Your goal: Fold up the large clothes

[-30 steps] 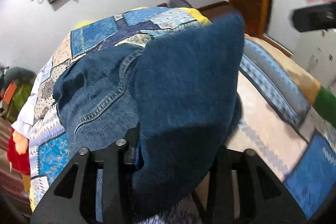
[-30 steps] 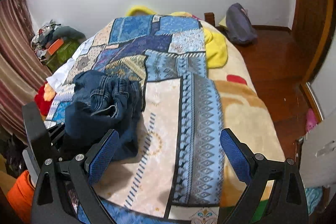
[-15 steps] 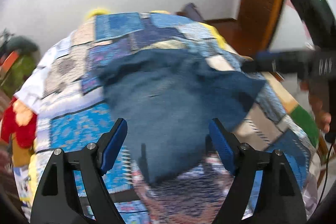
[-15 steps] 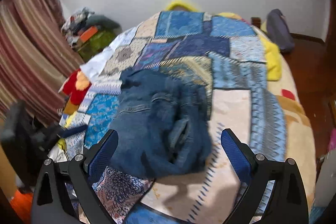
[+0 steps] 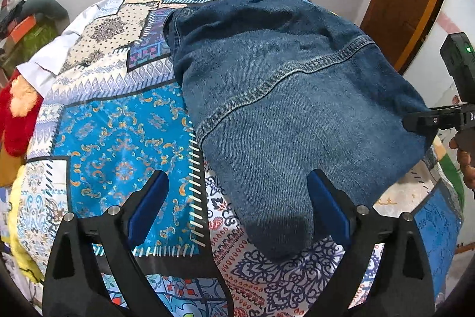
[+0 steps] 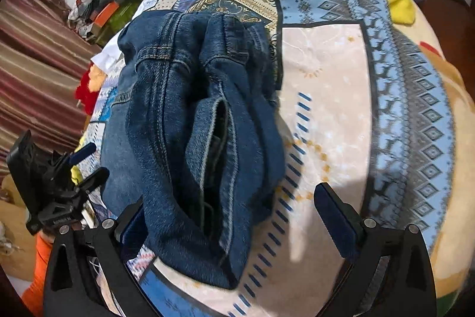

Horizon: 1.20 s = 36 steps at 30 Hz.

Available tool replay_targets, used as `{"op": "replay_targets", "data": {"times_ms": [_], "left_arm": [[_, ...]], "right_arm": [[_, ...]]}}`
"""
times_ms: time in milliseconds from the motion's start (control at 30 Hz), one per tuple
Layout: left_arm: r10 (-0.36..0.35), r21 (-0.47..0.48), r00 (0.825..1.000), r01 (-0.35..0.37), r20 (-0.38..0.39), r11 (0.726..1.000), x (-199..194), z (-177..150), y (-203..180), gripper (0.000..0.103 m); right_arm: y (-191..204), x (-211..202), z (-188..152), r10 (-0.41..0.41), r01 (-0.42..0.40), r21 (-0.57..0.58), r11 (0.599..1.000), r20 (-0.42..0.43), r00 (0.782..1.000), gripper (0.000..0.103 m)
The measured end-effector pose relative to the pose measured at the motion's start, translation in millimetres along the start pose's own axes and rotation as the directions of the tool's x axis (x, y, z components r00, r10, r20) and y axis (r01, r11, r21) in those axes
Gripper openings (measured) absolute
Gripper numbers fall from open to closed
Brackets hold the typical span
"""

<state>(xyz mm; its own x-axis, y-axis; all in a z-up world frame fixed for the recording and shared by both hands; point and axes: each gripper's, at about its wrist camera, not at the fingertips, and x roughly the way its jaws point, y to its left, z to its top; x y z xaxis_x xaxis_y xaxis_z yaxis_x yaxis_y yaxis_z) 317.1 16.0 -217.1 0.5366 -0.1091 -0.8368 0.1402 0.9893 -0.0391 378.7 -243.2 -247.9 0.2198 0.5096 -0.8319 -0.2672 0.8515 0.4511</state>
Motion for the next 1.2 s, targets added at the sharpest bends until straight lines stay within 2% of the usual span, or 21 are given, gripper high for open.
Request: {"op": "replay_targets", "data": {"times_ms": [100,167,267,333,433,500,600,667,733,767,900,1000,1067,1133,1200], "left_arm": [[-0.007,0.0,1.0,0.007,-0.015,1.0,-5,-1,5,0.095],[0.012,0.028,1.0,-0.012,-0.023,1.0,-13,-1,8,0.095],[0.054,0.053,0.999,-0.054,0.008,0.997,-26,3,13,0.095],[0.051,0.035,0.998,-0.052,0.028,0.998,-30,10,19,0.095],[0.01,-0.037,1.0,-0.009,0.015,0.999,-27,25,30,0.095],[-0.035,-0.096,0.999,0.033,-0.021,0.995,-13,37,35,0.095],[-0.136,-0.179,0.988,0.122,-0.067,0.976,12,46,40,0.095],[-0.174,-0.218,0.98,0.149,-0.1,0.965,31,49,41,0.095],[-0.202,-0.231,0.973,0.172,-0.115,0.958,47,52,42,0.097],[-0.216,-0.236,0.97,0.185,-0.112,0.954,54,55,44,0.102],[-0.281,-0.269,0.954,0.246,-0.1,0.931,72,62,50,0.103],[-0.32,-0.327,0.942,0.272,-0.102,0.905,87,65,54,0.103],[-0.334,-0.342,0.936,0.28,-0.11,0.897,96,67,51,0.103],[-0.311,-0.327,0.945,0.262,-0.105,0.908,99,67,47,0.103],[-0.305,-0.333,0.948,0.259,-0.094,0.907,99,66,44,0.103]], "right_arm": [[9,-14,-1,-0.071,0.072,-0.058,0.996,0.022,0.997,0.1],[17,-25,-1,-0.116,0.119,-0.1,0.988,0.036,0.993,0.1],[31,-42,5,-0.17,0.18,-0.173,0.968,0.074,0.983,0.1],[42,-50,11,-0.17,0.189,-0.204,0.961,0.108,0.98,0.1],[56,-54,29,-0.112,0.141,-0.223,0.965,0.137,0.984,0.1],[61,-46,42,-0.093,0.12,-0.21,0.97,0.135,0.986,0.101],[63,-19,61,-0.078,0.091,-0.212,0.973,0.069,0.995,0.101],[54,8,72,-0.106,0.103,-0.203,0.974,-0.005,0.994,0.101],[43,26,76,-0.124,0.115,-0.184,0.976,-0.038,0.992,0.102],[37,34,78,-0.107,0.096,-0.177,0.98,-0.053,0.993,0.102],[24,47,87,-0.018,-0.001,-0.154,0.988,-0.12,0.993,0.103],[21,57,92,0.044,-0.068,-0.147,0.987,-0.162,0.986,0.103],[18,69,93,0.098,-0.121,-0.112,0.986,-0.194,0.976,0.103],[17,78,92,0.116,-0.136,-0.088,0.987,-0.203,0.972,0.103],[19,80,93,0.118,-0.137,-0.088,0.987,-0.194,0.974,0.103]]}}
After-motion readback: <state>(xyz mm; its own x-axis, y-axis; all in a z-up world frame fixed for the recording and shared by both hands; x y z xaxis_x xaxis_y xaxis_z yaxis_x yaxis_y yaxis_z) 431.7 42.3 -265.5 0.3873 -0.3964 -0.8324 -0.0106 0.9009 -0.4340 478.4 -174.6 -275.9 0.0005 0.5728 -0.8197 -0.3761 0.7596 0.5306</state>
